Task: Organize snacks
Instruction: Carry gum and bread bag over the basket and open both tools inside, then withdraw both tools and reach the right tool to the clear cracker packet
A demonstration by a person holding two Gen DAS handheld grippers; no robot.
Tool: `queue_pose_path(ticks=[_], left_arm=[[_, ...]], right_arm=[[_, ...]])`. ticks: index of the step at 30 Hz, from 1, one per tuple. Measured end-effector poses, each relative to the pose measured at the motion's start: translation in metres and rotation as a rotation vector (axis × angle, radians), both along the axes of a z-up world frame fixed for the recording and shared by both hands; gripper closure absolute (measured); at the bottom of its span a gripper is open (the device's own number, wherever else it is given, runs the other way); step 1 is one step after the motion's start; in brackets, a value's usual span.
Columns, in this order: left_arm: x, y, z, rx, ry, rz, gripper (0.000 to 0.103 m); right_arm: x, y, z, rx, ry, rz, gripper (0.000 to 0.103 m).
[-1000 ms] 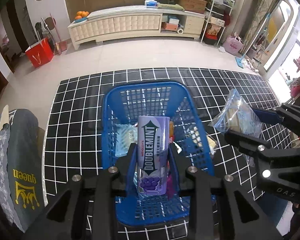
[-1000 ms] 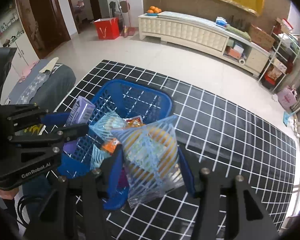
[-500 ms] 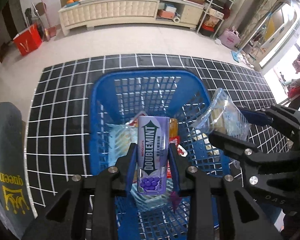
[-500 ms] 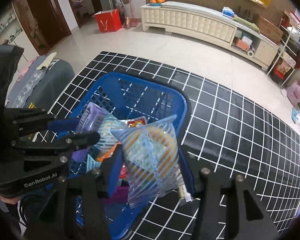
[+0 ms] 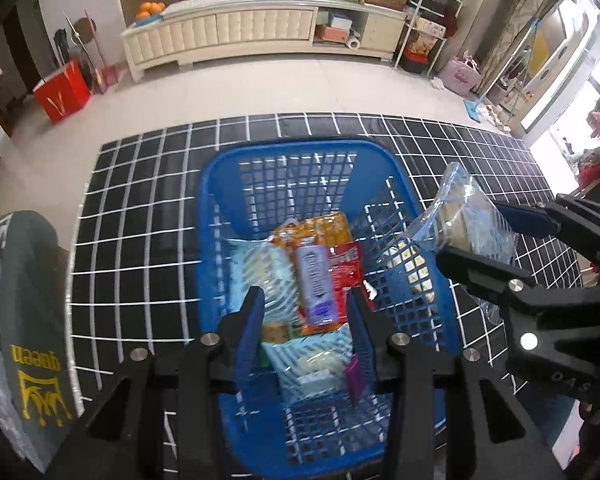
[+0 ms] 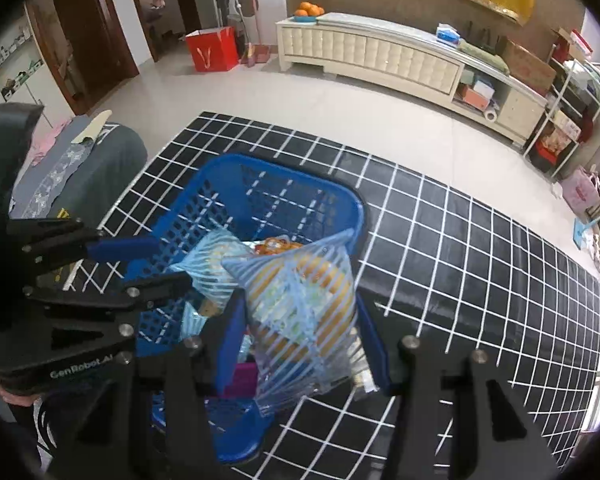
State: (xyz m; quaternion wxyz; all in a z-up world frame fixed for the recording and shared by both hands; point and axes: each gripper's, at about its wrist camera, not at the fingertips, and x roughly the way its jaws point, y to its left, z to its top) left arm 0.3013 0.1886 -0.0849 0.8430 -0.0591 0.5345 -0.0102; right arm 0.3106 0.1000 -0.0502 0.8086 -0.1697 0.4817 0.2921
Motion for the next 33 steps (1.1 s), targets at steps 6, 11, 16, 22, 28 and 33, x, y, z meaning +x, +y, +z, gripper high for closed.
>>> queue_pose_path(ticks=[6, 11, 16, 22, 28, 33], left_arm=[[-0.015, 0.017, 0.005, 0.076, -0.003, 0.005, 0.063], [-0.018, 0.042, -0.002, 0.061, -0.013, 0.047, 0.063], [-0.019, 0.048, -0.012, 0.073, -0.010, 0.051, 0.063], [-0.021, 0.056, -0.018, 0.065, -0.014, 0.061, 0.049], [-0.021, 0.059, -0.020, 0.052, 0.007, 0.084, 0.049], [-0.025, 0.055, -0.014, 0.034, -0.013, 0.089, 0.046]], right_arm=[[-0.006, 0.018, -0.005, -0.004, 0.005, 0.011, 0.045], [-0.004, 0.031, -0.020, -0.022, 0.037, 0.016, 0.045], [0.001, 0.046, -0.040, -0.064, 0.070, 0.029, 0.045], [-0.003, 0.059, -0.050, -0.118, 0.038, 0.073, 0.045], [-0.003, 0.059, -0.054, -0.125, 0.050, 0.085, 0.027], [-0.004, 0.052, -0.041, -0.093, 0.016, 0.084, 0.020]])
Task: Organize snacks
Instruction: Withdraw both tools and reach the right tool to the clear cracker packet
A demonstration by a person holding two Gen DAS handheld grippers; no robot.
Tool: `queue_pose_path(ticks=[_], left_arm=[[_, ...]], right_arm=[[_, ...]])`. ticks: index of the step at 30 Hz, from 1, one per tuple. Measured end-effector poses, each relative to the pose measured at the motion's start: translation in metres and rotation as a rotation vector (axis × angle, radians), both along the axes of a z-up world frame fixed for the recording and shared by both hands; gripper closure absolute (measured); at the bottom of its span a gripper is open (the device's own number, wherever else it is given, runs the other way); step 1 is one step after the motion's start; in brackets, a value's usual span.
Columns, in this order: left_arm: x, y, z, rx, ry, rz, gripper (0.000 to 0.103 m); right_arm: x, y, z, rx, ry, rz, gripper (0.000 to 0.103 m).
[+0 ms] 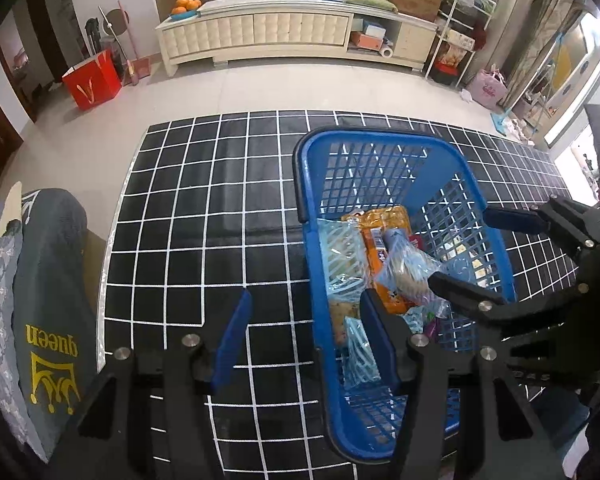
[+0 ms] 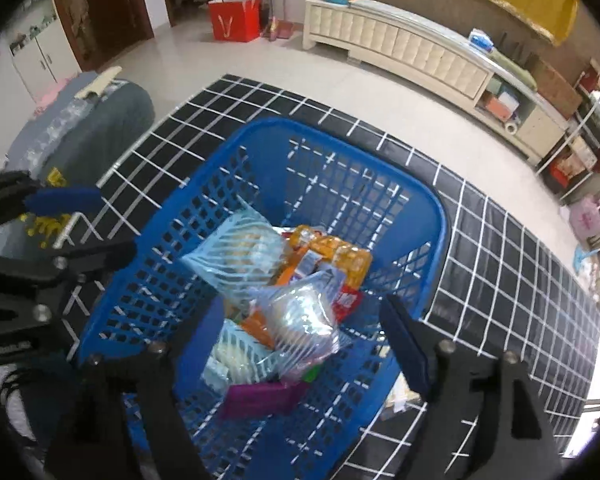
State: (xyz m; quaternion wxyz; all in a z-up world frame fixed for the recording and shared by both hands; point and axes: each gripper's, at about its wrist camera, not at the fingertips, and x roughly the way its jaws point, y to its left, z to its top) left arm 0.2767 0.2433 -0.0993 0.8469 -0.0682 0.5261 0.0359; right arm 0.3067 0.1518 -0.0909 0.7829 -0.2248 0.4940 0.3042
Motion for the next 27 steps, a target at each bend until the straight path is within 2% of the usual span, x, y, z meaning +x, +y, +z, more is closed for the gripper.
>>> queue_pose_path(ticks=[2, 5, 6, 7, 10, 13, 15, 22, 27], left_arm=[[-0.002, -0.005, 0.003, 0.011, 0.000, -0.002, 0.034], [-0.006, -0.018, 0.014, 0.019, -0.012, -0.014, 0.030], [-0.007, -0.021, 0.016, 0.024, -0.010, -0.015, 0.023], [-0.008, -0.026, 0.019, 0.032, -0.013, -0.011, 0.021], [-0.012, -0.045, 0.027, 0.052, -0.027, -0.040, 0.019], [-0.012, -0.069, 0.032, 0.073, -0.042, -0.072, 0.011], [-0.011, -0.083, 0.034, 0.084, -0.051, -0.082, 0.002], [-0.002, -0.123, 0.029, 0.072, -0.029, -0.124, 0.000], [0.010, -0.128, 0.018, -0.013, 0.031, -0.127, 0.000]], right_arm=[[-0.001, -0.007, 0.008, 0.014, -0.007, -0.008, 0.020], [-0.003, -0.023, 0.021, 0.029, -0.022, -0.016, 0.019], [-0.004, -0.030, 0.026, 0.032, -0.025, -0.018, 0.019], [-0.005, -0.039, 0.030, 0.034, -0.030, -0.019, 0.019], [-0.005, -0.063, 0.036, 0.033, -0.035, -0.039, 0.015], [-0.005, -0.090, 0.038, 0.042, -0.026, -0.080, 0.014], [-0.006, -0.105, 0.039, 0.054, -0.016, -0.098, 0.014], [-0.001, -0.146, 0.033, 0.063, 0.000, -0.158, 0.014], [0.008, -0.163, 0.015, 0.044, 0.029, -0.194, 0.014]])
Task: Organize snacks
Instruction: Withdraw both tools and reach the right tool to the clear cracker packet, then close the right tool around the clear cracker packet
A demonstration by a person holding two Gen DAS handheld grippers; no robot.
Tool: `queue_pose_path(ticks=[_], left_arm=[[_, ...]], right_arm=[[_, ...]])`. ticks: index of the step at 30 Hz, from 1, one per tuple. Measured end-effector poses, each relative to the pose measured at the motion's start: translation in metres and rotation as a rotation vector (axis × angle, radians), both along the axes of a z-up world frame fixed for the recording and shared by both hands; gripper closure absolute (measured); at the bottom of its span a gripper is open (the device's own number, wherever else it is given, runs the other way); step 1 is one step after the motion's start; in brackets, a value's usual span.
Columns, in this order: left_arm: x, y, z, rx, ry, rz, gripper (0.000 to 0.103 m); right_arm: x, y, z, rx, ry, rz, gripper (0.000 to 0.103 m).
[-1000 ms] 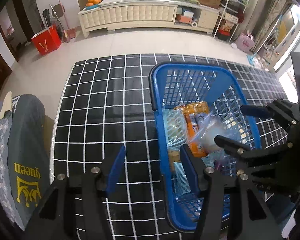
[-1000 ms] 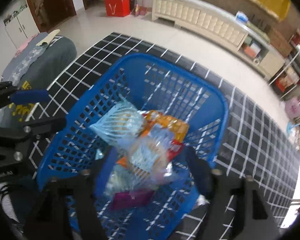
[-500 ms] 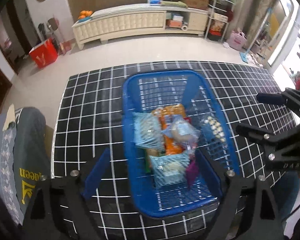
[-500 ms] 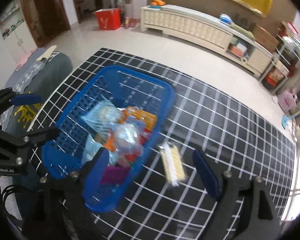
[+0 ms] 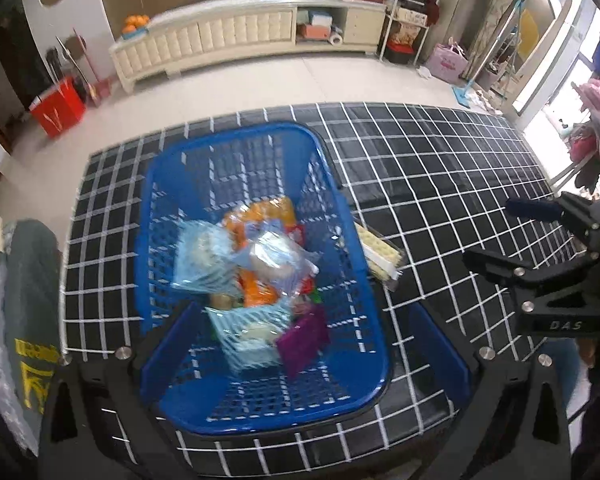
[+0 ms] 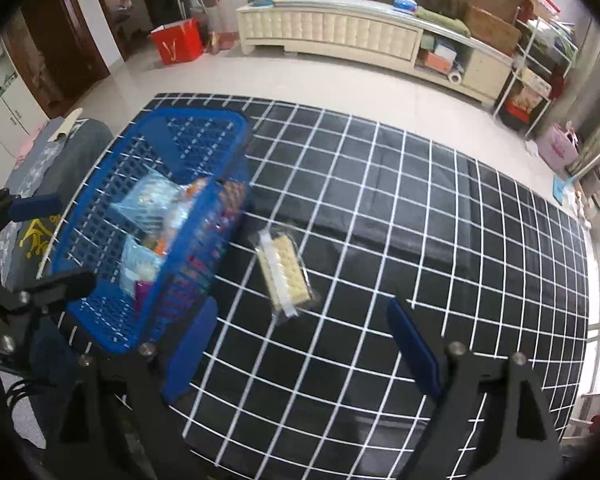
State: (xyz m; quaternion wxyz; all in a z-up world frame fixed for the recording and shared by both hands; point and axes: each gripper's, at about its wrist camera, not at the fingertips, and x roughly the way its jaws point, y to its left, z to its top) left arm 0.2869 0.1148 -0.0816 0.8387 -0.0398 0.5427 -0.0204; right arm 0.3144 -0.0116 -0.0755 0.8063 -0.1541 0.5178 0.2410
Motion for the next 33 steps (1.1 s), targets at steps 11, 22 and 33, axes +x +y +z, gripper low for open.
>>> queue_pose_path(ticks=[11, 22, 33], left_arm=[[0.015, 0.005, -0.028, 0.076, 0.024, 0.001, 0.000], [0.025, 0.028, -0.045, 0.107, 0.010, 0.044, 0.000], [0.035, 0.039, -0.061, 0.092, 0.017, 0.043, 0.000]], right_arm=[[0.025, 0.008, -0.057, -0.053, 0.075, 0.002, 0.014], [0.053, 0.033, -0.118, -0.090, 0.142, 0.028, 0.014], [0.055, 0.052, -0.144, -0.152, 0.103, 0.088, 0.035]])
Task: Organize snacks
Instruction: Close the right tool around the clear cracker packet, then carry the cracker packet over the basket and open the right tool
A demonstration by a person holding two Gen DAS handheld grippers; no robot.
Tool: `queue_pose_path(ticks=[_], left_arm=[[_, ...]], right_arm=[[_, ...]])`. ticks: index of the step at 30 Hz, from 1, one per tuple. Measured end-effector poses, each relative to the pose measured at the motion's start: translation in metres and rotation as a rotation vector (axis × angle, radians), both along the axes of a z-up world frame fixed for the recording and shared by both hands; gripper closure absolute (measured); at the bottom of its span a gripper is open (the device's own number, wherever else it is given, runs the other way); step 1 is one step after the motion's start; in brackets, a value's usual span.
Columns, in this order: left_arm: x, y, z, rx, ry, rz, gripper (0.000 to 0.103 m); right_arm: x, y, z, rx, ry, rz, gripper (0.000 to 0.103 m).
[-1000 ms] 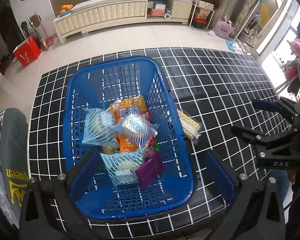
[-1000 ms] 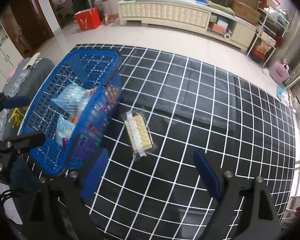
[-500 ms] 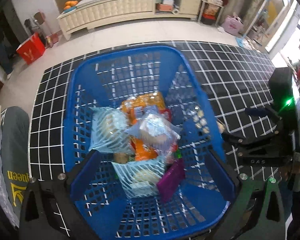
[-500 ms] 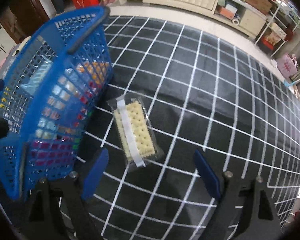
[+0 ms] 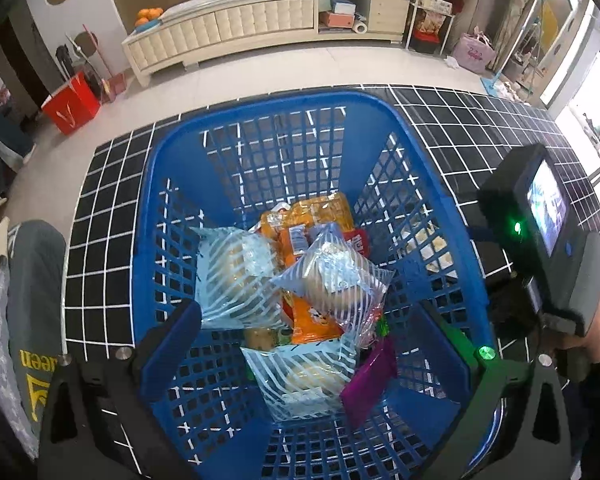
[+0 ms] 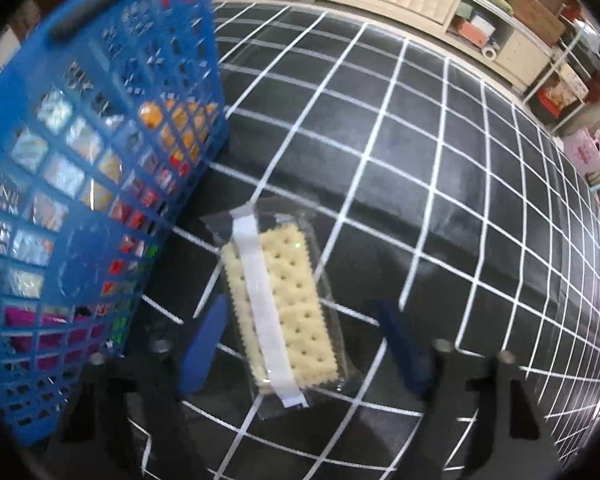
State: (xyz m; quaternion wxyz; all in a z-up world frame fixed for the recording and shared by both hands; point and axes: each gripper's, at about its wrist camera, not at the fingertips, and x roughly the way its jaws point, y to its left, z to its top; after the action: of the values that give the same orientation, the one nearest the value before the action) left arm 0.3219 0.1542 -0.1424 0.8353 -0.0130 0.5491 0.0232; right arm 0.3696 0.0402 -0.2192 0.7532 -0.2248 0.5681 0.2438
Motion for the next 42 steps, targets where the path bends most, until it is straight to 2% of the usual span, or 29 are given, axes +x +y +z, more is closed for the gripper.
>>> queue_pose_path(ticks=[2, 4, 7, 13, 17, 29, 32, 35, 42], left_arm=[[0.000, 0.001, -0.001, -0.002, -0.001, 0.003, 0.000], [0.000, 0.002, 0.000, -0.001, -0.002, 0.004, 0.000], [-0.004, 0.002, 0.003, 0.014, -0.011, 0.002, 0.000], [-0.016, -0.004, 0.008, 0.032, -0.020, -0.017, 0.000], [-0.025, -0.006, 0.018, 0.029, -0.049, -0.022, 0.000], [-0.050, -0.005, 0.041, -0.028, -0.096, -0.054, 0.000], [-0.056, -0.004, 0.044, -0.039, -0.104, -0.058, 0.000], [-0.063, 0.000, 0.050, -0.049, -0.120, -0.058, 0.000], [-0.081, 0.014, 0.064, -0.052, -0.163, -0.061, 0.000]], right_arm=[[-0.002, 0.000, 0.001, 0.009, -0.009, 0.004, 0.041], [-0.003, -0.002, 0.003, 0.025, -0.005, -0.002, 0.052], [-0.010, -0.002, 0.005, 0.015, -0.028, -0.004, 0.054], [-0.030, -0.010, 0.023, 0.056, -0.037, -0.071, 0.055], [-0.045, -0.012, 0.051, 0.076, -0.075, -0.086, 0.055], [-0.094, -0.003, 0.132, 0.149, -0.183, -0.065, 0.055], [-0.096, -0.004, 0.141, 0.155, -0.199, -0.068, 0.055], [-0.120, -0.002, 0.156, 0.167, -0.211, -0.072, 0.055], [-0.118, 0.017, 0.179, 0.202, -0.235, -0.033, 0.054]])
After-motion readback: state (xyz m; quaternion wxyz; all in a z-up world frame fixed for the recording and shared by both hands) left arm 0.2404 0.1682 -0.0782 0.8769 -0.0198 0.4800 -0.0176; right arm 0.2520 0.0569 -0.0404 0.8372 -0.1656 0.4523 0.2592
